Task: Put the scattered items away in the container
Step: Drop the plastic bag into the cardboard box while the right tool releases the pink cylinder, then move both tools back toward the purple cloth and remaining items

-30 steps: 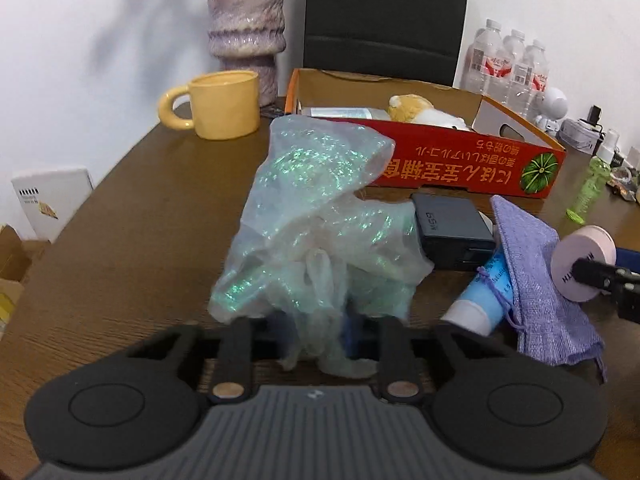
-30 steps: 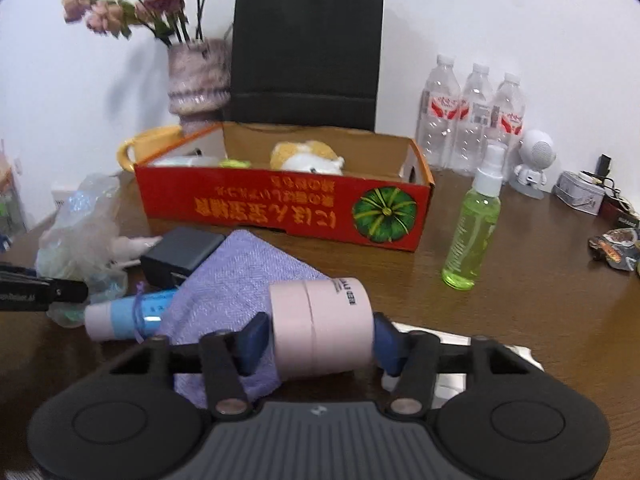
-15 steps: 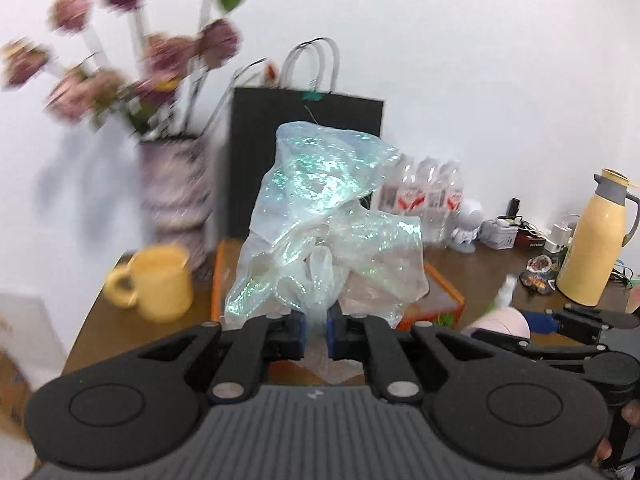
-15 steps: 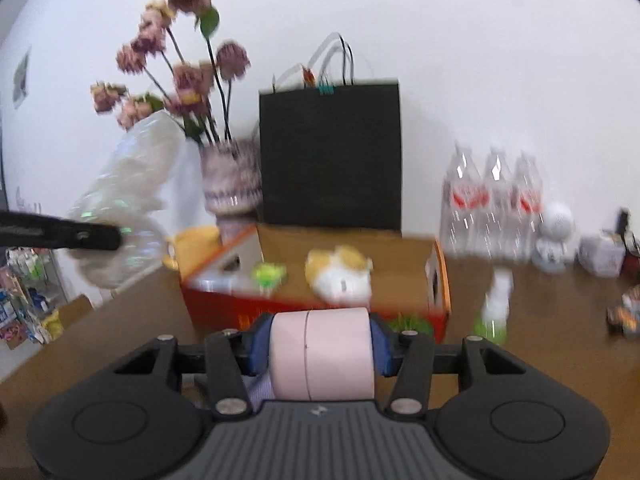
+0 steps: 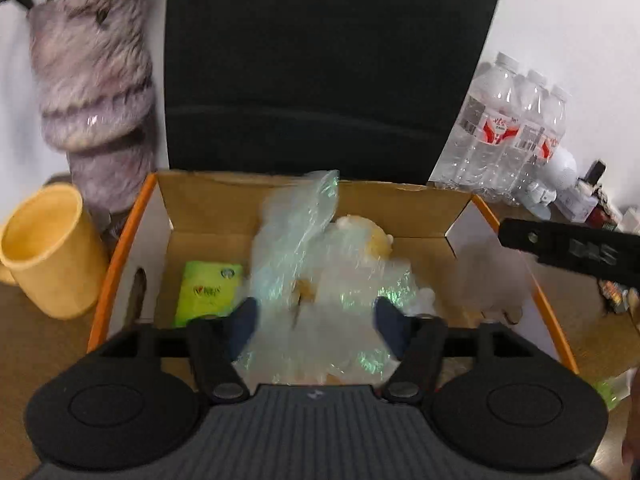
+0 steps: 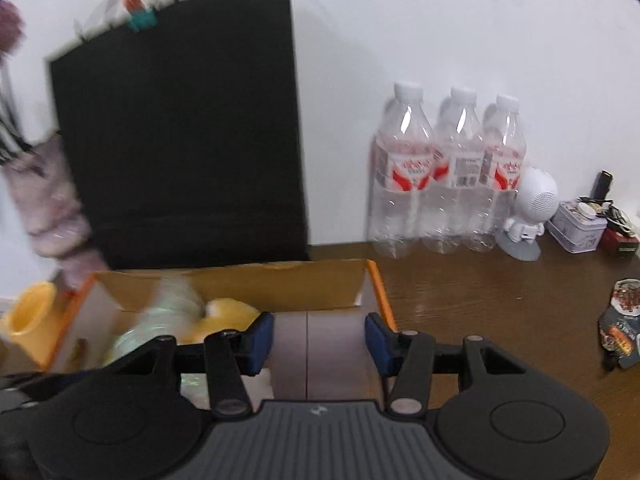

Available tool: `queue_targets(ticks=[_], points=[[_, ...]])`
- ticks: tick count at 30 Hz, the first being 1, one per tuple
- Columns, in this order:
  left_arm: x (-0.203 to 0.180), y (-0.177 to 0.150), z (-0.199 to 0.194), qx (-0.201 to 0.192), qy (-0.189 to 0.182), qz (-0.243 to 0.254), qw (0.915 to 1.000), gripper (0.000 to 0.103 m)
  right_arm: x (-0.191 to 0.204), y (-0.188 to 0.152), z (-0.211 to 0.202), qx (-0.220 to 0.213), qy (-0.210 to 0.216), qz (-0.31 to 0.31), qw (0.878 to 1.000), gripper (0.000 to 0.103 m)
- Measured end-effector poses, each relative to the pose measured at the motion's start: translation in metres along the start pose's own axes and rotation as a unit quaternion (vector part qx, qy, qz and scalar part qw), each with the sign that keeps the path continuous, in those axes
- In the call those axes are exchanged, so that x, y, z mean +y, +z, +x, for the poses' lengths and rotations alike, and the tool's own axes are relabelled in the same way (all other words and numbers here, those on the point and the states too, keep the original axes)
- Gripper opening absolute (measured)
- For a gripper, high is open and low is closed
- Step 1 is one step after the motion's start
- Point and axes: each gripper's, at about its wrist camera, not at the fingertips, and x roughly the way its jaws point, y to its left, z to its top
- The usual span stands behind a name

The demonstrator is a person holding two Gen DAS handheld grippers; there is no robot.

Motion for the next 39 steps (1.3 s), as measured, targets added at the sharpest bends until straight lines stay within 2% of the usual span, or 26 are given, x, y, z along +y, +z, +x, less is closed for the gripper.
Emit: queue_targets(ticks=[1, 3, 5, 8, 10, 12, 13, 17, 21, 27, 39], points=[[-0.001, -0.001, -0.002, -0.003, 0.001, 0.009, 1.0, 0.086, -0.001, -0.001, 0.005, 0.003, -0.006, 0.0, 1.0, 0.051], [-0.003, -0.001, -0.006, 0.001, -0.003, 0.024, 0.9997, 0.086, -0.003, 0.0, 0.012, 0.014, 0.006, 0.003, 1.0, 0.054], [-0.002, 0.002, -0.007, 0.024, -0.005, 0.023, 0.9994, 0.086, -0.006, -0.002, 0.014, 0.031, 0.017, 0.013, 0.999, 0.061], [0.002, 0.005, -0.004, 0.064, 0.01, 0.013, 0.9978, 0.087, -0.004, -0.005, 0.017, 0.07, 0.011, 0.007, 0.997, 0.066], [0.004, 0.004, -0.004, 0.085, 0.024, 0.008, 0.9961, 0.094, -0.002, -0.006, 0.017, 0.089, 0.011, -0.003, 0.996, 0.072], [0.009, 0.003, -0.005, 0.102, 0.019, -0.014, 0.9945, 0.102, -0.001, -0.007, 0.013, 0.097, 0.014, -0.006, 0.995, 0.079], [0.012, 0.002, -0.006, 0.107, 0.015, -0.024, 0.9938, 0.103, -0.001, -0.008, 0.011, 0.101, 0.016, -0.008, 0.995, 0.082], [0.013, -0.003, -0.024, 0.107, 0.02, -0.025, 0.9937, 0.103, -0.003, -0.012, -0.001, 0.121, 0.008, -0.014, 0.993, 0.084], [0.006, -0.007, -0.048, 0.101, 0.03, -0.013, 0.9943, 0.103, -0.004, -0.02, -0.019, 0.144, 0.02, -0.019, 0.989, 0.085], [0.005, -0.019, -0.074, 0.103, 0.036, -0.019, 0.9939, 0.103, -0.003, -0.03, -0.044, 0.148, 0.019, -0.033, 0.988, 0.088], [0.001, -0.054, -0.111, 0.092, 0.058, -0.028, 0.9938, 0.103, -0.009, -0.07, -0.088, 0.142, 0.067, -0.023, 0.987, 0.088]])
